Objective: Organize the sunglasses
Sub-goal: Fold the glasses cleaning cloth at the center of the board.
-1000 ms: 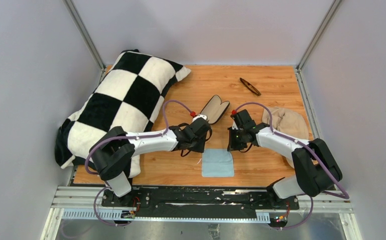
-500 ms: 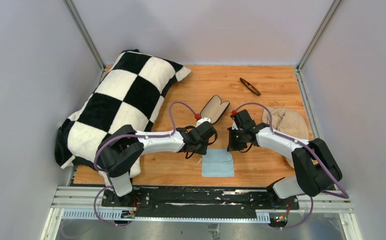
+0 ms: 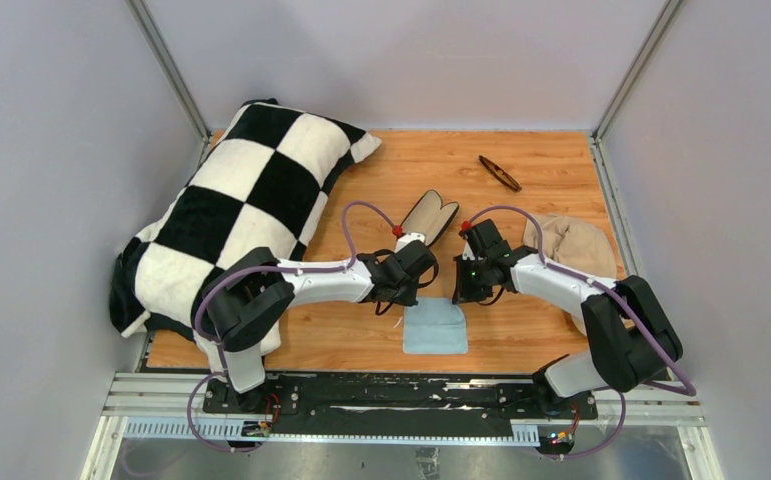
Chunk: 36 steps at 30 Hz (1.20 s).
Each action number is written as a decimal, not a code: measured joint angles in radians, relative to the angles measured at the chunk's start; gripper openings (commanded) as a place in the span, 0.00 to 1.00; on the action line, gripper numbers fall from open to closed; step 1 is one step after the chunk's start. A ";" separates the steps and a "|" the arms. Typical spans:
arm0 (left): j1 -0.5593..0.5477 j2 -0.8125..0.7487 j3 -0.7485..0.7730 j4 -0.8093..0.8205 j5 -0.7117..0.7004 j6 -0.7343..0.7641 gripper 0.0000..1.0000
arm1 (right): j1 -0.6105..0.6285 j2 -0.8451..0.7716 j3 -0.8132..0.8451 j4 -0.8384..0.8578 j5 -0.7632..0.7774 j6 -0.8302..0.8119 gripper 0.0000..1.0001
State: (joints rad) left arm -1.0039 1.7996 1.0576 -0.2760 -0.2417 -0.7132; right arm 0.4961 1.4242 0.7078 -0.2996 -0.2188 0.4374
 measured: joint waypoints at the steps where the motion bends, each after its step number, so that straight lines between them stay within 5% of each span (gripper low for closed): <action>1: 0.000 0.001 0.001 -0.002 0.002 -0.001 0.16 | 0.000 0.000 0.000 0.000 -0.001 0.000 0.00; 5: 0.001 0.009 0.006 0.007 0.013 -0.016 0.00 | 0.000 0.000 0.000 0.000 -0.002 0.000 0.00; 36: 0.001 -0.096 -0.024 0.029 0.084 0.022 0.00 | 0.000 -0.075 0.017 -0.046 0.008 -0.006 0.00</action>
State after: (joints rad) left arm -1.0027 1.7039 1.0332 -0.2466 -0.1574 -0.6914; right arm 0.4961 1.3491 0.7246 -0.3454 -0.2104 0.4309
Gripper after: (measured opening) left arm 0.005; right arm 0.009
